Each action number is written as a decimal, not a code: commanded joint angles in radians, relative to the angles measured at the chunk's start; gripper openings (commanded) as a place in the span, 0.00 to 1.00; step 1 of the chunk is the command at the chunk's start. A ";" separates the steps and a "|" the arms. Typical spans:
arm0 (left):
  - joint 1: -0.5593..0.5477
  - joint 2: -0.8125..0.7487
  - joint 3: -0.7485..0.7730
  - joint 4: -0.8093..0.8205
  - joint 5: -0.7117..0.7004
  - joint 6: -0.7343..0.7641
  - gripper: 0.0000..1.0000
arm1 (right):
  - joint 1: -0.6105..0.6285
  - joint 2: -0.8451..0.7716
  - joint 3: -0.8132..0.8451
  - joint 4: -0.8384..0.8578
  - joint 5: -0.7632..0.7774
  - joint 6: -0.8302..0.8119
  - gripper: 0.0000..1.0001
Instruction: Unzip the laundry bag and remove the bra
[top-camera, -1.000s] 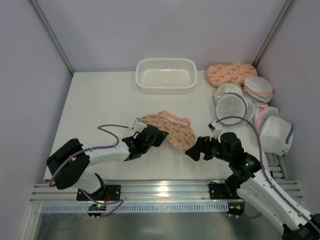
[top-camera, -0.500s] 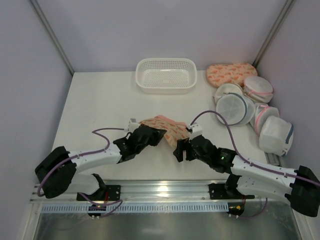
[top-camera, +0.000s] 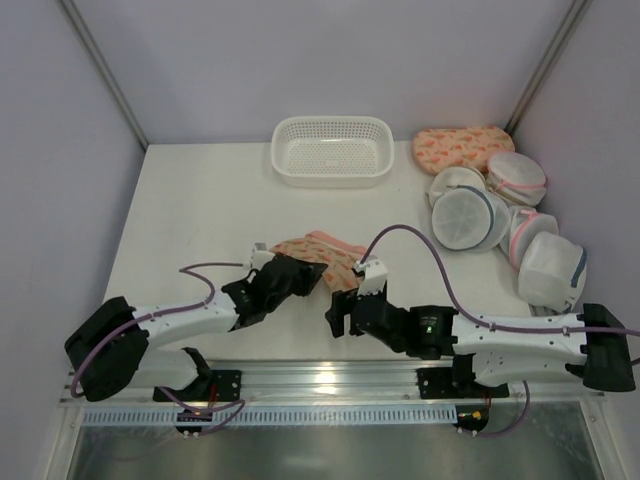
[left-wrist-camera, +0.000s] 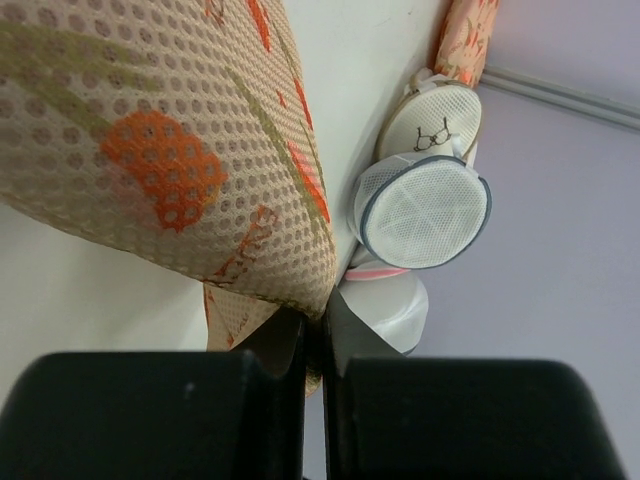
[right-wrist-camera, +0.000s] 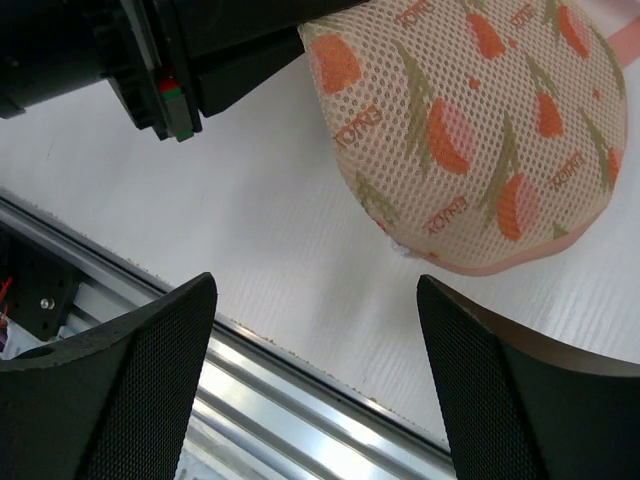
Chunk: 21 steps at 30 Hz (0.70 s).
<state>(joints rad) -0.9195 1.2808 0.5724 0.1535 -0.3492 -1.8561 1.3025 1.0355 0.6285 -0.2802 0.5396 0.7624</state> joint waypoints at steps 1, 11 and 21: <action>0.007 -0.031 -0.005 0.054 -0.033 -0.026 0.00 | 0.084 0.034 0.111 -0.239 0.248 0.208 0.86; 0.013 -0.049 -0.014 0.084 -0.042 -0.061 0.00 | 0.182 0.090 0.060 -0.251 0.310 0.429 0.86; 0.013 -0.012 -0.011 0.126 0.019 -0.087 0.00 | 0.188 0.100 -0.024 0.025 0.381 0.385 0.77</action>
<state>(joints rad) -0.9134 1.2575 0.5529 0.1944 -0.3473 -1.9125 1.4837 1.1328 0.6010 -0.4015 0.8135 1.1347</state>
